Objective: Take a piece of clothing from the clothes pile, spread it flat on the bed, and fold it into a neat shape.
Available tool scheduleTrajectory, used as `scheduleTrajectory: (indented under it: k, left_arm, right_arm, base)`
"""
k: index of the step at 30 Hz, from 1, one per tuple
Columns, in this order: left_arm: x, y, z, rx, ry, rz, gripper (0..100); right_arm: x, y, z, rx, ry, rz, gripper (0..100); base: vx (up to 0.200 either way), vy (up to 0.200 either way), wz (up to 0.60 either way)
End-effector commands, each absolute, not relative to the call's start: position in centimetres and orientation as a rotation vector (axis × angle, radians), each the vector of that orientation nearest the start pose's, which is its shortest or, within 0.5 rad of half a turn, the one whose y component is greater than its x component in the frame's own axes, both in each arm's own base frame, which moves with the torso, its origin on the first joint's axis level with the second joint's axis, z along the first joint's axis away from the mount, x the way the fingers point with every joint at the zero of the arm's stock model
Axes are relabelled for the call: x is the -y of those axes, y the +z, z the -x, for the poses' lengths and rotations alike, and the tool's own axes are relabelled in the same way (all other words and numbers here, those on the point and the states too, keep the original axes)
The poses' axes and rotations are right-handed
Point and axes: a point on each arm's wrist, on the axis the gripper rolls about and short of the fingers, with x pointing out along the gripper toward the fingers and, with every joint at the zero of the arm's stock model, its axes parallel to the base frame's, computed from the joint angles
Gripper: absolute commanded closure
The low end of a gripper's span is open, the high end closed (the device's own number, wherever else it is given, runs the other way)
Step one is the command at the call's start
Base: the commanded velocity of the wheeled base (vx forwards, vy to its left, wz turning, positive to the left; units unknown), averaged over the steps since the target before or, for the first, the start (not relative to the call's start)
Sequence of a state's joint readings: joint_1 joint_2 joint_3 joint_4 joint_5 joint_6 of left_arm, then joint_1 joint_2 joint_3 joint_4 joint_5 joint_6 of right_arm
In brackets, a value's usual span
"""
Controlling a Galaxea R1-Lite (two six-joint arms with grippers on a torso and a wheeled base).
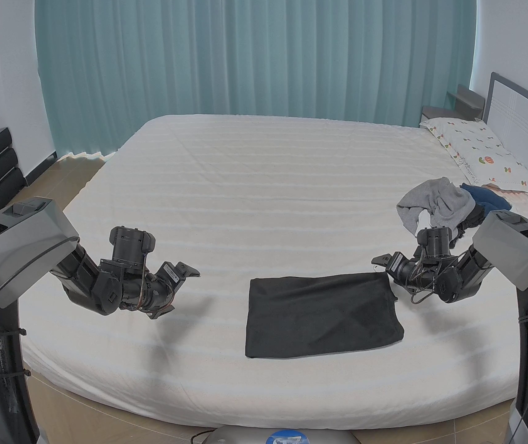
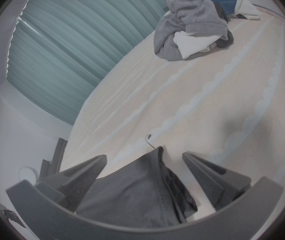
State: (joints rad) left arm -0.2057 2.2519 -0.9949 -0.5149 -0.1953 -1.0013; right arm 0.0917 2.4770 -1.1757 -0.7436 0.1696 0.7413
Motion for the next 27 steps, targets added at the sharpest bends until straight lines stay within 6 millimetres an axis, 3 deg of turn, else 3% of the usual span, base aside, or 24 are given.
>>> scheduleTrajectory:
  k: [1, 2, 3, 4, 10, 14, 22, 24, 27]
  left_arm:
    - [8.4, 2.3, -38.2, -0.867, 0.019, 0.938, 0]
    - [8.4, 2.5, -38.2, -0.86, 0.015, 0.944, 0]
    - [8.4, 2.5, -38.2, -0.86, 0.014, 0.944, 0]
    - [8.5, 2.8, -38.3, -0.86, 0.007, 0.954, 0]
    - [10.6, 2.7, -37.8, -0.89, -0.041, 0.936, 0]
    - [11.8, 2.5, -37.4, -0.911, -0.062, 0.923, 0]
    - [11.8, 2.3, -37.2, -0.917, -0.055, 0.916, 0]
    - [11.8, 2.1, -37.1, -0.919, -0.05, 0.907, 0]
    - [11.8, 2.1, -37.1, -0.921, -0.049, 0.908, 0]
  right_arm:
    - [-3.8, 1.1, -42.1, -0.578, 0.048, -0.795, 0]
    - [-3.2, 1.7, -39.9, -0.579, 0.048, -0.834, 0]
    - [-3.2, 1.7, -39.8, -0.581, 0.049, -0.836, 0]
    - [-2.6, 1.5, -37.8, -0.594, 0.026, -0.875, 0]
    - [-1.0, 0.4, -33.9, -0.571, -0.015, -0.97, 0]
    - [-0.2, -0.4, -33.1, -0.531, -0.029, -1.025, 0]
    - [-0.2, -1.2, -32.9, -0.543, -0.008, -1.072, 0]
    - [-0.7, -2.2, -32.8, -0.574, -0.012, -1.07, 0]
    - [-0.8, -2.3, -32.5, -0.56, 0.0, -1.068, 0]
  base:
    - [0.0, 0.0, 0.0]
    - [0.0, 0.0, 0.0]
    - [0.0, 0.0, 0.0]
    - [0.0, 0.0, 0.0]
    - [0.0, -0.133, 0.0]
    - [0.0, -0.2, 0.0]
    - [0.0, -0.2, 0.0]
    - [0.0, -0.2, 0.0]
    - [0.0, 0.0, 0.0]
